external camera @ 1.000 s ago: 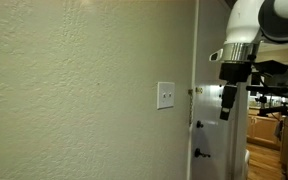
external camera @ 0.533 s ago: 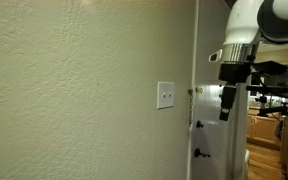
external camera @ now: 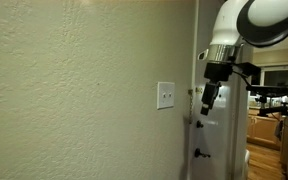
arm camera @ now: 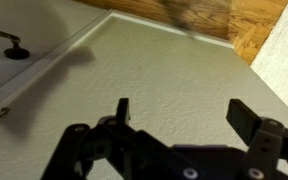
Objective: Push the button of the switch down
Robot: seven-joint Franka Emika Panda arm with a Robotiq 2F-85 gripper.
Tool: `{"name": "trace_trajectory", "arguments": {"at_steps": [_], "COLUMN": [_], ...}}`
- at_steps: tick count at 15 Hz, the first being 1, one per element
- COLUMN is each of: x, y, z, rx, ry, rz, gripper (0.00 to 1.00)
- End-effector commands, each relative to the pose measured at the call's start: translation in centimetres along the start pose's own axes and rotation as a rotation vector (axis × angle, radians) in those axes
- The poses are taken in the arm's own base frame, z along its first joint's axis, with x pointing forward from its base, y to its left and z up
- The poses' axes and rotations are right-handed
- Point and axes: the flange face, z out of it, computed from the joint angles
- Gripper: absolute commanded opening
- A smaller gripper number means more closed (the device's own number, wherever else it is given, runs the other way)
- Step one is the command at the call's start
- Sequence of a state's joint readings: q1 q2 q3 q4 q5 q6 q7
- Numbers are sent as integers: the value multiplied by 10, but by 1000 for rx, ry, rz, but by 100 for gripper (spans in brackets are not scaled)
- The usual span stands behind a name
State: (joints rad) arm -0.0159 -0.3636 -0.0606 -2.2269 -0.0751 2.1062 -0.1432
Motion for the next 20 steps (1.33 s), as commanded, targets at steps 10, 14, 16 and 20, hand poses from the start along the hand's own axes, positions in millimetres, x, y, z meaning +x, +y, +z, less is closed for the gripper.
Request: {"name": "trace_trajectory", "arguments": {"at_steps": [10, 14, 16, 20], "x": [85, 105, 113, 126], "y": [28, 34, 38, 42], "z": [-7, -9, -13, -24], "rx": [-21, -36, -45, -55], "ry": [184, 226, 245, 282], "rz": [282, 300, 299, 292], "gripper": [67, 39, 26, 6]}}
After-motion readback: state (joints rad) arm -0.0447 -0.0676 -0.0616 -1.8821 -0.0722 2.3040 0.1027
